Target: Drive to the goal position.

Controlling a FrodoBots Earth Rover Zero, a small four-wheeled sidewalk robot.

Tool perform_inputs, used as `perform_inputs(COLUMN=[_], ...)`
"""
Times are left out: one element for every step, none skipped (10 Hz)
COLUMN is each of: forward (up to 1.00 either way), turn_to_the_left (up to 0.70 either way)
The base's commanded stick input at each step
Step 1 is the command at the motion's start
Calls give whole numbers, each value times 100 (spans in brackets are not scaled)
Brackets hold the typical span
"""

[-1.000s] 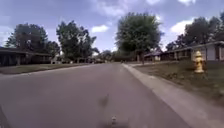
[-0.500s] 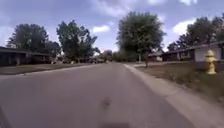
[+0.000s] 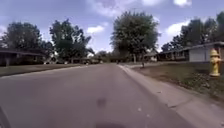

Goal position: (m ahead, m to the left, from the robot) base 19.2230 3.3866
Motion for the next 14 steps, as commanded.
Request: perform_inputs(forward=[100,100,100,100,100,100,100,100,100,100,100,100,100,100], turn_to_the_left=[0,0,0,0,0,0,0,0,0,0,0,0,0,0])
